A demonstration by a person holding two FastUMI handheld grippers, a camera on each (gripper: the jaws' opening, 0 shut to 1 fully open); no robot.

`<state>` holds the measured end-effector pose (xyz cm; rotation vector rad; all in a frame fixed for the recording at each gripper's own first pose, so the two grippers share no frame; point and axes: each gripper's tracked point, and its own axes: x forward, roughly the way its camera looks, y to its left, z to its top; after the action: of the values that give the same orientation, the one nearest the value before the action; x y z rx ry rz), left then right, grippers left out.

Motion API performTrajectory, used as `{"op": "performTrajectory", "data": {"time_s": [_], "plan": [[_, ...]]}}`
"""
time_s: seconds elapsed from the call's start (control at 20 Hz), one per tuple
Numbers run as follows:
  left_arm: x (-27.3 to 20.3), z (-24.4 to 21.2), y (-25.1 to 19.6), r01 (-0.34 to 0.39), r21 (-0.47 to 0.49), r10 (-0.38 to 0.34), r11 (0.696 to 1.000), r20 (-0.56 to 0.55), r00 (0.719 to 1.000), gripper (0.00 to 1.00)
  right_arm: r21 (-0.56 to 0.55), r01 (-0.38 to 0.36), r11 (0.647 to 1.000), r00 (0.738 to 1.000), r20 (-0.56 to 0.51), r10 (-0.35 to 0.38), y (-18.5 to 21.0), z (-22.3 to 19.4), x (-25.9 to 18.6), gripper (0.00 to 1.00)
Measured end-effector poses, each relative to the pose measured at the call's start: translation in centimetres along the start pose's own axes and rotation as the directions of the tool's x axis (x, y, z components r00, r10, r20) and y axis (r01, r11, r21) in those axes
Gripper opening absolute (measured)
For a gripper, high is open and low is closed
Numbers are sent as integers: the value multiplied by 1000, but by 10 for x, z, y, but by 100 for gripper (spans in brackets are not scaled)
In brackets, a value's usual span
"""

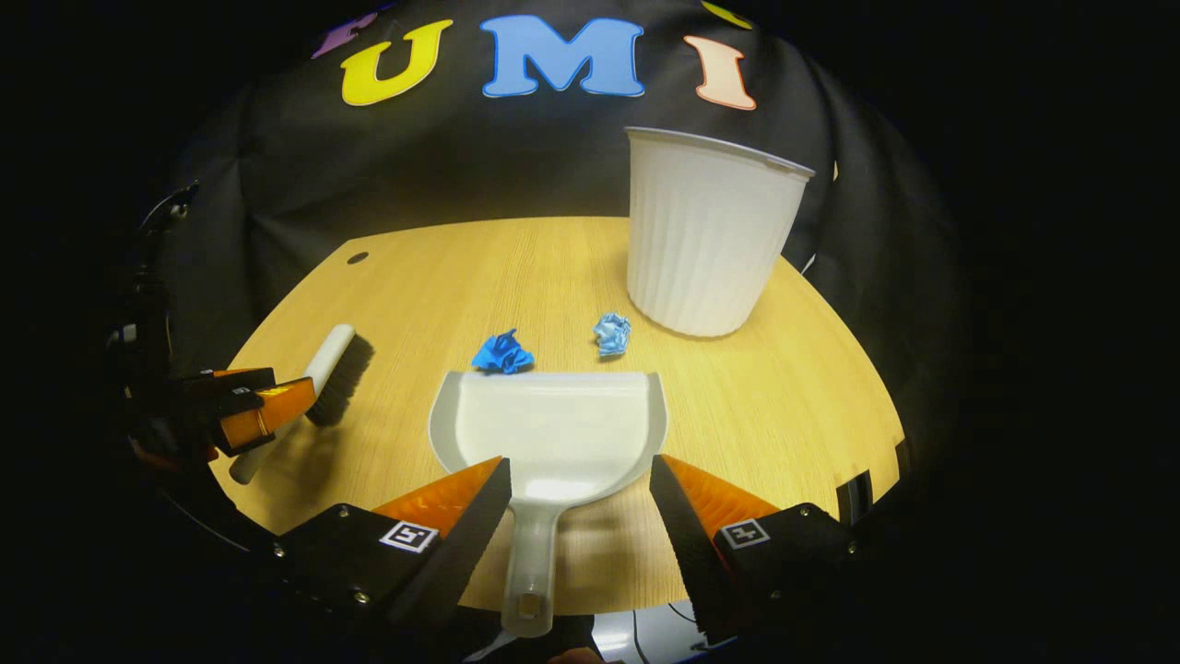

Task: Pick up the small broom and dustpan from the desktop, sweep the trash into the dustpan with the broom, and then empty the trash into the garbage bin.

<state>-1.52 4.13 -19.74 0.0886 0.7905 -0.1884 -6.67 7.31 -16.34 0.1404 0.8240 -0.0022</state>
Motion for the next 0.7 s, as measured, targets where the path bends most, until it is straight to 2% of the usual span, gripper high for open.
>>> {"op": "performTrajectory", "data": {"time_s": [0.25, 0.6, 0.65, 0.7], "plan": [[21, -33, 3, -3, 3, 3, 1000, -157, 988, 96, -20, -32, 999, 991, -134, 29, 11, -30, 11, 95], [43, -36, 2, 17, 30, -10, 999, -219, 976, 95, -59, -46, 997, 962, -270, 29, 20, -57, 36, 96], [46, -35, 2, 17, 44, -6, 999, -225, 974, 92, -65, -49, 997, 960, -279, 29, 21, -58, 41, 96], [48, -32, 0, 23, 57, -10, 998, -221, 975, 96, -69, -56, 996, 956, -290, 33, 23, -58, 42, 96]]}}
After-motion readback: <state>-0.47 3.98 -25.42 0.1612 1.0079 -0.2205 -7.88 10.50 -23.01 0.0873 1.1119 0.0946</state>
